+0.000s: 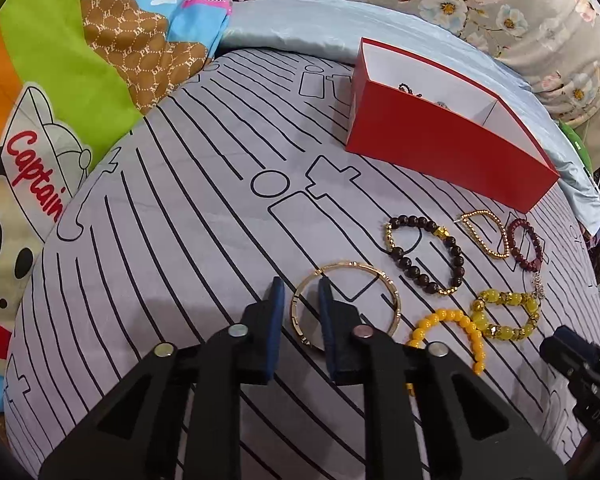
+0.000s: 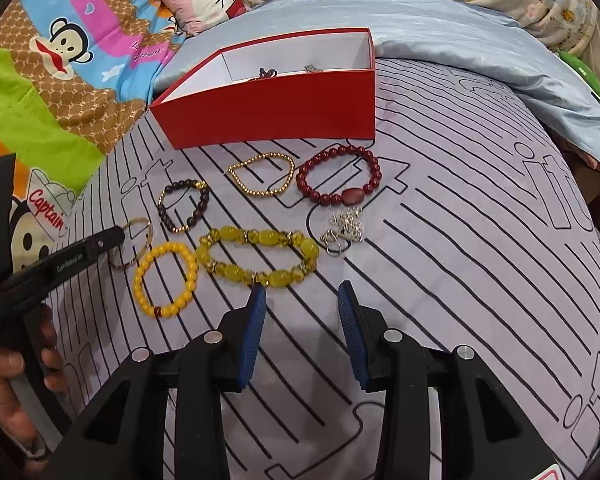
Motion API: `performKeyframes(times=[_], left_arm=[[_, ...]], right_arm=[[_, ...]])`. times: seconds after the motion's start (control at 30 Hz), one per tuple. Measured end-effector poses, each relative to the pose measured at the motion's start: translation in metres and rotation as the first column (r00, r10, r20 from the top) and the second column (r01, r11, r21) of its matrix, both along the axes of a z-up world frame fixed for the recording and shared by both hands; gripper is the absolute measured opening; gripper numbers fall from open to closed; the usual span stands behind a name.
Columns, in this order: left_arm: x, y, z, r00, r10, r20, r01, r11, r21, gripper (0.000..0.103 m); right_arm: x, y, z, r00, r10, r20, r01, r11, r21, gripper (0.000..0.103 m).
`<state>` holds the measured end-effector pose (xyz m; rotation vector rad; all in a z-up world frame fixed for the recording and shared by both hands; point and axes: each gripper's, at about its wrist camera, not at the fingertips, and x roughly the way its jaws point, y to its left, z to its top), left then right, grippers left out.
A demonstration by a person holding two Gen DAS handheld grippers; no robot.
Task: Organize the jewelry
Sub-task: 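Grasp the large yellow bead bracelet with the right tool while the left grasps the gold bangle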
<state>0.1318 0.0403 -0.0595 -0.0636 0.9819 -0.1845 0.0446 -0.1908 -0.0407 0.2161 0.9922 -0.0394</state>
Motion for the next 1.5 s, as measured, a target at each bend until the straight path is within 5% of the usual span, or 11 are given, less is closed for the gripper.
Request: performKeyframes(times=[0.27, 0.63, 0.77, 0.93, 1.37, 1.5], left_arm=[[-0.002, -0.003, -0.001, 1.0, -0.02, 0.012, 0.02, 1.0, 0.006, 0.003], [-0.006, -0.008, 0.002, 0.998, -0.06, -0.006, 0.06, 0.998, -0.035, 0.004], [-0.006, -0.014, 0.001, 0.998, -0.066, 0.001, 0.066, 0.998, -0.014, 0.017], [-0.011, -0.02, 0.009, 0.996, -0.085, 0.04, 0.085, 0.996, -0.008, 0.057], [-0.006, -0.051, -0.002, 0.99, -0.135, 0.038, 0.133, 0.989, 0.063, 0.06], [-0.009, -0.051, -0.002, 0.99, -0.135, 0.049, 0.131, 0.988, 0.078, 0.057]], right_arm=[[0.022, 0.002, -0.009, 1.0, 0.006, -0.006, -0.006, 1.0, -0.013, 0.036], [0.028, 0.0, -0.011, 1.0, 0.006, -0.008, -0.006, 1.0, -0.011, 0.034], [0.031, 0.005, -0.013, 1.0, 0.011, -0.005, -0.011, 0.999, -0.043, 0.033], [0.031, 0.005, -0.013, 1.0, 0.014, -0.005, -0.014, 1.0, -0.027, 0.033], [0.031, 0.01, -0.014, 1.0, 0.026, -0.002, -0.026, 0.999, -0.036, 0.032], [0.031, 0.011, -0.014, 1.0, 0.021, 0.0, -0.021, 0.998, -0.064, 0.021]])
